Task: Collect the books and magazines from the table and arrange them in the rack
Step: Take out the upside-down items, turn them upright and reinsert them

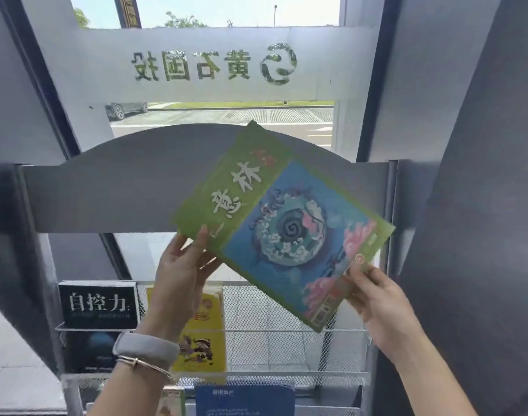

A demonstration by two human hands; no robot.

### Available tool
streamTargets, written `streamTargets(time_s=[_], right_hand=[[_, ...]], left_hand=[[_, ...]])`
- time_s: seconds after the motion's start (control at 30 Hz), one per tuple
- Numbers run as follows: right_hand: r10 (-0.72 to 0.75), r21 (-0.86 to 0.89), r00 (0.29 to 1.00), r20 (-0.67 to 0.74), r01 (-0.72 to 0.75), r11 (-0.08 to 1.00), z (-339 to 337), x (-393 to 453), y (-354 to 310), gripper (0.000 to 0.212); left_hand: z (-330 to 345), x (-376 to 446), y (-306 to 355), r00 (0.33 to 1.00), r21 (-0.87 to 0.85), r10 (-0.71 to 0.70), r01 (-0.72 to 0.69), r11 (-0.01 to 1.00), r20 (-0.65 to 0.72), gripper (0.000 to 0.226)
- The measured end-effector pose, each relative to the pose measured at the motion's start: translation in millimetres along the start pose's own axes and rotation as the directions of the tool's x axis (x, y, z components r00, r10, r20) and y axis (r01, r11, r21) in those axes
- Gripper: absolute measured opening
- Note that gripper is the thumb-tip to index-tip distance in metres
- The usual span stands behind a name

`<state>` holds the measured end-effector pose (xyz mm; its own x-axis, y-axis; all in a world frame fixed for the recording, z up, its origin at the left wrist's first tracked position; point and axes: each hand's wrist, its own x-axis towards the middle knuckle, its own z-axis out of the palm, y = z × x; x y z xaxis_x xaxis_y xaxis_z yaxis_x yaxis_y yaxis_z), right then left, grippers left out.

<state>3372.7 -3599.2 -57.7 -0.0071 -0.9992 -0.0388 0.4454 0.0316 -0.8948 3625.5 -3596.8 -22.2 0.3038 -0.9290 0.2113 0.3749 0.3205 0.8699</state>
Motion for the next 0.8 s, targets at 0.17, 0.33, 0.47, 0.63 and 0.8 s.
streamTargets(time_s=[0.17,0.33,0.47,0.63,0.8], right_hand=[[-0.116,-0.38,0.981,-0.155,0.049,0.924,9,3,-10,0.052],[-0.272,-0.64,0.955,0.121,0.285,0.714,35,13,-44,0.056],[-0.262,-0.538,0.936,0.237,0.351,0.767,32,28,-53,0.022],[-0.247,-0.648,0.95,0.193,0.312,0.695,17,40,-37,0.019],[-0.129,-0.837,0.987,0.101,0.154,0.525,1,51,-9,0.021]], left_hand=[[9,9,40,0.974,0.249,0.168,-0.202,0.947,0.154,0.015],[26,19,63,0.931,0.397,0.153,-0.285,0.872,0.332,0.014],[30,24,56,0.924,0.406,0.116,-0.27,0.873,0.364,0.016],[25,29,27,0.939,0.433,0.034,-0.19,0.881,0.343,0.018],[5,37,-13,0.96,0.618,-0.076,-0.112,0.778,0.27,0.02]])
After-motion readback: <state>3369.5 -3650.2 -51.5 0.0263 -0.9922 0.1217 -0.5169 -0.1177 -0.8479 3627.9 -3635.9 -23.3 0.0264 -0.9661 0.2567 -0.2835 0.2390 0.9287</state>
